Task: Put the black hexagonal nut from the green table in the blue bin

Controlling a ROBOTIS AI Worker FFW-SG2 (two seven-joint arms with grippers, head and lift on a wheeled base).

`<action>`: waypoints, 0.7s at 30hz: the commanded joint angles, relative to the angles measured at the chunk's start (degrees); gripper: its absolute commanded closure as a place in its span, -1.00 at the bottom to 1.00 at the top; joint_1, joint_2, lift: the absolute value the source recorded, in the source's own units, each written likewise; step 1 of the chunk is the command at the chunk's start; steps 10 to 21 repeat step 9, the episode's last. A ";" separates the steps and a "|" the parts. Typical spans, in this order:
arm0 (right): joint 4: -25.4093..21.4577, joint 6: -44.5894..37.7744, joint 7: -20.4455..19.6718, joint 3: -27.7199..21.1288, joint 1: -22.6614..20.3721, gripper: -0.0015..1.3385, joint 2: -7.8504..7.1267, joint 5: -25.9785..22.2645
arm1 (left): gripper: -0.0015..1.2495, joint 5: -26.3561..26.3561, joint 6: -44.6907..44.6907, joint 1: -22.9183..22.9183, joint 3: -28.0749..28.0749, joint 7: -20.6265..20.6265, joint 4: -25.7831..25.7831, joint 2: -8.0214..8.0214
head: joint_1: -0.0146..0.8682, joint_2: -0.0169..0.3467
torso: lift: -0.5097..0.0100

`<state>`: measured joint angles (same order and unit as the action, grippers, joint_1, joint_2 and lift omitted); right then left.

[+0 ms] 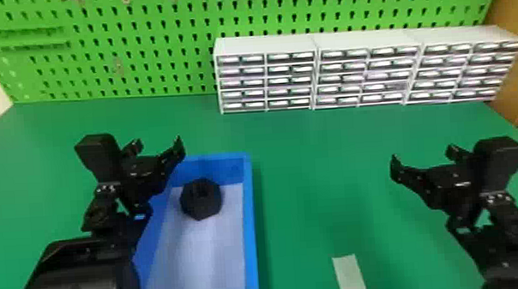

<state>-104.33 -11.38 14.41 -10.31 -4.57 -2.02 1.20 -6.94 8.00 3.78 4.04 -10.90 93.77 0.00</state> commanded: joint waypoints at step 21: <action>0.00 0.04 0.00 0.03 -0.09 -0.86 0.00 -0.32 | -0.47 0.00 0.00 0.00 0.00 0.00 0.01 -0.15 | 0.59 -0.63 | 0.59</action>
